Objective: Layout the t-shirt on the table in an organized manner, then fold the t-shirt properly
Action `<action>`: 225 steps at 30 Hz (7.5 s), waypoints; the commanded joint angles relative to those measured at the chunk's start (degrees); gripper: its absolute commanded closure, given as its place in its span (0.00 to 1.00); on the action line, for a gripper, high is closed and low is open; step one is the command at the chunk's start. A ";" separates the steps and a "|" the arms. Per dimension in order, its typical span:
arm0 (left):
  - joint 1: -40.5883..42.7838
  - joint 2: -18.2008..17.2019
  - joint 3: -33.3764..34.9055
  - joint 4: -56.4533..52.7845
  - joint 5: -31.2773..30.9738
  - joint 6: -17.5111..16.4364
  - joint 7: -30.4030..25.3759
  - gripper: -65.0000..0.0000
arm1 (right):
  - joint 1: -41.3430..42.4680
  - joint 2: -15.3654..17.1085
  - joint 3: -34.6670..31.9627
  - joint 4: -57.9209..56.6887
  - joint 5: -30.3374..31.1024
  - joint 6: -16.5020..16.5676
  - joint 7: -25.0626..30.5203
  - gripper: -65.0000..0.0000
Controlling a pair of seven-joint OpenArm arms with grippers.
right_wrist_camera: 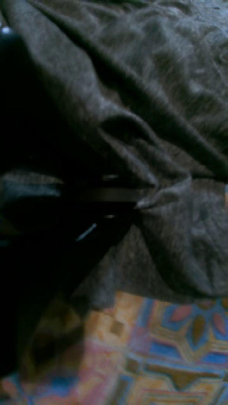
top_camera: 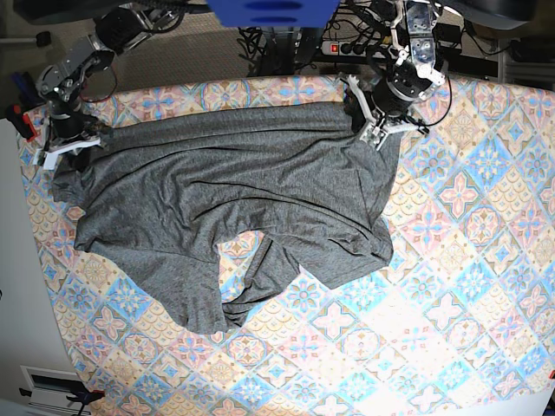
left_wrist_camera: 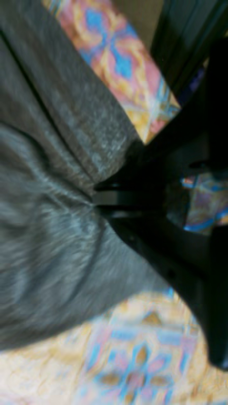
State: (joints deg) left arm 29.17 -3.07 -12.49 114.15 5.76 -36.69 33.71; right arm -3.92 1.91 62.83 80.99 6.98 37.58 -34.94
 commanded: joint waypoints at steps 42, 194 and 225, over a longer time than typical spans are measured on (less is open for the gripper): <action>-23.50 -0.23 -0.39 -0.26 13.36 0.42 18.29 1.00 | 7.84 1.56 -7.14 7.49 1.24 -0.09 -8.01 1.00; -25.96 -0.49 9.72 -4.74 13.10 0.25 18.02 0.83 | -15.73 -7.76 -16.10 10.04 -7.64 2.42 8.96 1.00; -43.10 11.64 32.58 -52.92 13.63 3.68 -0.88 0.83 | -18.54 -7.58 -5.11 10.13 -7.73 2.42 8.96 1.00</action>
State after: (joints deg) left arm -14.33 8.58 19.90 62.41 17.56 -32.77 29.65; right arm -22.06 -6.20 57.30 90.59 -0.08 40.77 -25.36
